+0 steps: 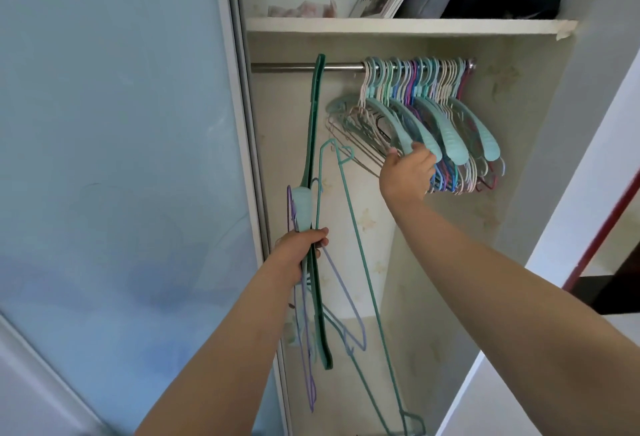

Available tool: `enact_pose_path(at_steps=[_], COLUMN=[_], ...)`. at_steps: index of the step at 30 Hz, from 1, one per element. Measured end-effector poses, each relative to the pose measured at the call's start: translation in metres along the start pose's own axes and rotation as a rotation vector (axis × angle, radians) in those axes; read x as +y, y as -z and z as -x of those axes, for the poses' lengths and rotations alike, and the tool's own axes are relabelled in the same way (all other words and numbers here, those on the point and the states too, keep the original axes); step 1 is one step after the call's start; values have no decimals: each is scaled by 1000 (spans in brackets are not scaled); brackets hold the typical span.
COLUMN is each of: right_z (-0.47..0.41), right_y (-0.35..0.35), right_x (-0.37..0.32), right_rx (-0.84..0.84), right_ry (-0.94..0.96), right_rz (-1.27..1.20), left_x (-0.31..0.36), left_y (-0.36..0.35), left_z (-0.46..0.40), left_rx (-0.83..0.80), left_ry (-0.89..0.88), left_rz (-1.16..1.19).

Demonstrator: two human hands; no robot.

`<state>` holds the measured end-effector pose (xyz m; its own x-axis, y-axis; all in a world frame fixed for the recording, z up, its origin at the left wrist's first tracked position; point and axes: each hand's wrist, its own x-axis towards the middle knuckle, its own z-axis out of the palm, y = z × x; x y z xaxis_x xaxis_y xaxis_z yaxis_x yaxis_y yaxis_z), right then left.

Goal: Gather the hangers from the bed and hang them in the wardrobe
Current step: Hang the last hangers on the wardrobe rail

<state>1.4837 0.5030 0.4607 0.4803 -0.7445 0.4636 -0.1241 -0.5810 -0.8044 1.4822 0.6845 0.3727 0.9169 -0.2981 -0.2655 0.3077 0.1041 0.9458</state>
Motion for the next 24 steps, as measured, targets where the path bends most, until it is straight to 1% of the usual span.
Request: enact_pose_path(at_steps=[1, 2, 4, 6, 7, 8, 10, 12, 15, 17, 21, 24], right_z=[8, 16, 30, 36, 37, 38, 36, 35, 34, 34, 40, 45], right_y=[6, 11, 19, 25, 27, 31, 38, 44, 49, 54, 66, 76], right_x=[1, -1, -8, -15, -17, -18, -17, -13, -5, 2, 10, 8], right_rx=[21, -35, -308, -562, -640, -684, -686, -656, -692, -716, -668, -669], right_ry=[106, 208, 314, 374, 405, 430, 440, 430, 410, 397, 421, 443], right_rz=[-27, -91, -167, -49, 42, 123, 251, 306, 192, 100, 18, -52], left_x=[-2, -4, -9, -15, -18, -20, -25, -31, -42, -49, -56, -58], left_y=[-1, -2, -4, -6, -7, -8, -9, -8, -1, 3, 6, 2], left_z=[1, 2, 5, 8, 9, 12, 17, 20, 20, 22, 23, 22], left_rx=[-7, -18, -49, -80, -98, -122, -180, -257, -383, -434, -455, -393], left_ry=[10, 25, 61, 84, 94, 109, 160, 215, 272, 298, 382, 435], left_rz=[0, 0, -25, -51, -55, -54, -49, -41, 13, 66, 136, 146])
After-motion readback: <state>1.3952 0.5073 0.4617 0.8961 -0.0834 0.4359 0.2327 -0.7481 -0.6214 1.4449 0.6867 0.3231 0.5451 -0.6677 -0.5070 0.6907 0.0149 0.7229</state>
